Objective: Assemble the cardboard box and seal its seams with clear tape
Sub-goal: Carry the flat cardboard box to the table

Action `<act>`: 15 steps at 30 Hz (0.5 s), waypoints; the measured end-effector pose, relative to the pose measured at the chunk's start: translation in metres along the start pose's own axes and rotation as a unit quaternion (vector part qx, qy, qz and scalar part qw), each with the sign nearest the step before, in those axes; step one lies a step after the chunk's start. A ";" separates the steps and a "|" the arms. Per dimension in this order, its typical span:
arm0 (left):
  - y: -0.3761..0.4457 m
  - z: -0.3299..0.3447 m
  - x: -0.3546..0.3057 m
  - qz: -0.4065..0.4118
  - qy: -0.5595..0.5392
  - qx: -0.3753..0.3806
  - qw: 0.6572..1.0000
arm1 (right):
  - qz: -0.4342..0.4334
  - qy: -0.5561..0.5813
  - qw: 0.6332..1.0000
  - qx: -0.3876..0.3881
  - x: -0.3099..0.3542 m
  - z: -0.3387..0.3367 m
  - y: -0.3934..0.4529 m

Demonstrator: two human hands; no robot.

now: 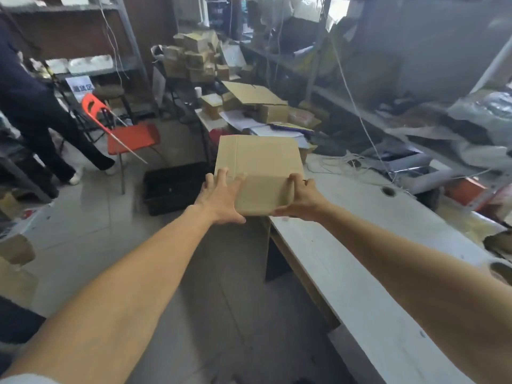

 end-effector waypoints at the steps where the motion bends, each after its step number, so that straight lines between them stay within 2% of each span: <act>1: 0.016 -0.001 -0.005 0.019 -0.004 0.002 1.000 | 0.015 0.002 1.000 -0.007 -0.006 -0.007 0.006; 15: 0.198 0.023 -0.189 0.233 -0.049 0.016 0.971 | 0.204 0.025 0.968 -0.141 -0.176 -0.121 0.045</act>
Point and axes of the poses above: each hand's wrist, its own y-axis towards the middle knuckle, its own z-axis out of the palm, x = y × z, the point moved 8 cm from there along y, towards the middle knuckle, and after that the axes turned 5 degrees about y, right-handed, at the moved point
